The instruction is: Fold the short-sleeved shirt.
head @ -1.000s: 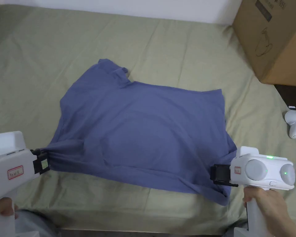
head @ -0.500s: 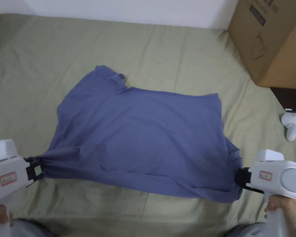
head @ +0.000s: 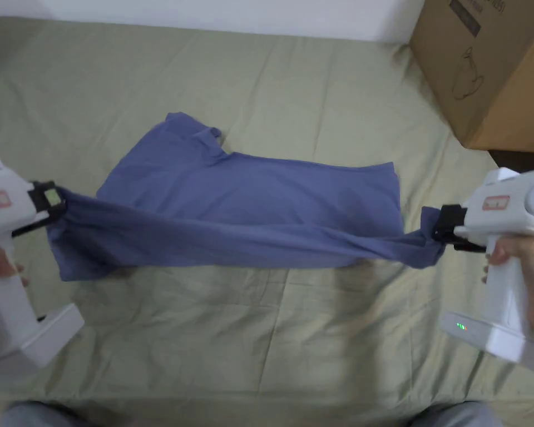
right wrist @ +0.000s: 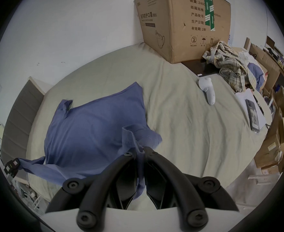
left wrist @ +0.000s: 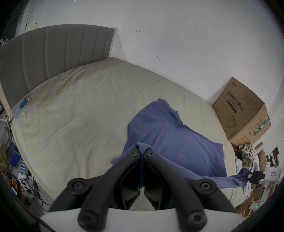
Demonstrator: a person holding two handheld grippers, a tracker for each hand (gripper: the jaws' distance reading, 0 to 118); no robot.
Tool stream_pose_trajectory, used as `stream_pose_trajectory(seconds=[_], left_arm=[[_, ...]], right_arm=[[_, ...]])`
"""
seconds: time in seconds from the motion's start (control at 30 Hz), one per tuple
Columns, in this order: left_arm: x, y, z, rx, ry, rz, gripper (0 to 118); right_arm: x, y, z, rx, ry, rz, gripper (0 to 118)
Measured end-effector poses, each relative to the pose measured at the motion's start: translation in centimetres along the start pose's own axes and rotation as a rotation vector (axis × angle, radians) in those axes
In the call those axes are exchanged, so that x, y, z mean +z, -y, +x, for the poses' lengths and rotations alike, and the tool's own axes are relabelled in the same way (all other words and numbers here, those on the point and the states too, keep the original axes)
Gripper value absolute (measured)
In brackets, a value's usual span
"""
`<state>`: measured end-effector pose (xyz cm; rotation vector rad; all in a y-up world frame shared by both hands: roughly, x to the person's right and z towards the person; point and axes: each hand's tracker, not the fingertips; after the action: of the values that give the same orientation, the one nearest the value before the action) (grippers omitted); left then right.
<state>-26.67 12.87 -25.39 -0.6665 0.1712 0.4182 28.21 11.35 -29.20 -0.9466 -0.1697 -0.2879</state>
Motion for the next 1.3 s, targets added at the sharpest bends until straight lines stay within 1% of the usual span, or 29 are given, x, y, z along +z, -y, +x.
stream_pose_trajectory(seconds=[0.1,0.2,0.3,0.47,0.53,0.57,0.6,0.63,0.67,0.7,0.73,0.77,0.87,0.93,1.0,1.07,1.13,1.17,1.23,1.3], left_arm=[[-3.8,-2.2,1.2,-0.034,-0.033,-0.009,0],[-7.9,-3.6,2.0,-0.040,-0.060,-0.039,0],[-12.0,-3.9,2.3,-0.043,-0.091,-0.083,0],[-17.5,-3.3,3.1,-0.120,-0.131,-0.154,1],[-18.9,-2.8,3.4,-0.126,-0.139,-0.166,18],[-19.3,-2.6,3.5,-0.126,-0.148,-0.170,32],[-19.7,-2.5,3.5,-0.127,-0.167,-0.178,63],[-20.1,-2.4,3.4,-0.122,-0.190,-0.187,84],[-20.2,-2.5,3.3,-0.107,-0.200,-0.199,103],[-19.8,-2.4,3.1,-0.094,-0.199,-0.189,116],[-19.3,-2.4,2.9,-0.078,-0.192,-0.158,117],[-18.4,-2.6,2.9,-0.071,-0.168,-0.105,117],[-15.0,-3.4,2.9,-0.076,-0.126,-0.039,117],[-11.8,-3.6,3.2,-0.094,-0.095,0.043,117],[-8.2,-3.2,3.5,-0.151,-0.077,0.151,117],[-4.4,-2.0,4.3,-0.239,-0.090,0.244,117],[-1.1,-0.4,4.6,-0.323,-0.094,0.311,117],[0.5,0.6,4.8,-0.356,-0.090,0.340,117],[2.9,2.5,4.9,-0.415,-0.109,0.376,117],[4.7,4.4,5.0,-0.461,-0.133,0.404,115]], right_arm=[[-2.4,-2.5,-1.2,-0.031,0.042,-0.029,6],[-5.2,-4.4,-2.3,-0.061,0.078,-0.053,6],[-8.4,-5.8,-3.1,-0.093,0.113,-0.093,6],[-13.6,-6.4,-3.2,-0.166,0.193,-0.187,6],[-14.9,-6.1,-3.2,-0.184,0.217,-0.224,7],[-15.6,-5.9,-3.1,-0.182,0.233,-0.238,7],[-16.1,-5.8,-3.1,-0.182,0.244,-0.242,13],[-16.4,-5.7,-2.9,-0.192,0.245,-0.245,25],[-16.4,-5.6,-2.9,-0.198,0.251,-0.251,45],[-16.7,-5.5,-2.7,-0.196,0.257,-0.251,75],[-16.1,-5.5,-2.6,-0.190,0.257,-0.242,91],[-15.7,-5.5,-2.4,-0.180,0.246,-0.221,98],[-11.4,-6.1,-1.9,-0.150,0.199,-0.062,98],[-7.9,-6.3,-2.0,-0.106,0.136,0.051,98],[-3.8,-5.5,-2.2,-0.047,0.074,0.186,98],[0.1,-3.9,-2.5,0.031,0.015,0.338,98],[3.7,-1.2,-2.9,0.115,-0.012,0.472,101],[5.2,0.3,-3.1,0.147,-0.017,0.531,104],[7.6,3.1,-3.6,0.204,-0.021,0.597,114],[9.6,5.9,-4.0,0.268,-0.039,0.632,115]])
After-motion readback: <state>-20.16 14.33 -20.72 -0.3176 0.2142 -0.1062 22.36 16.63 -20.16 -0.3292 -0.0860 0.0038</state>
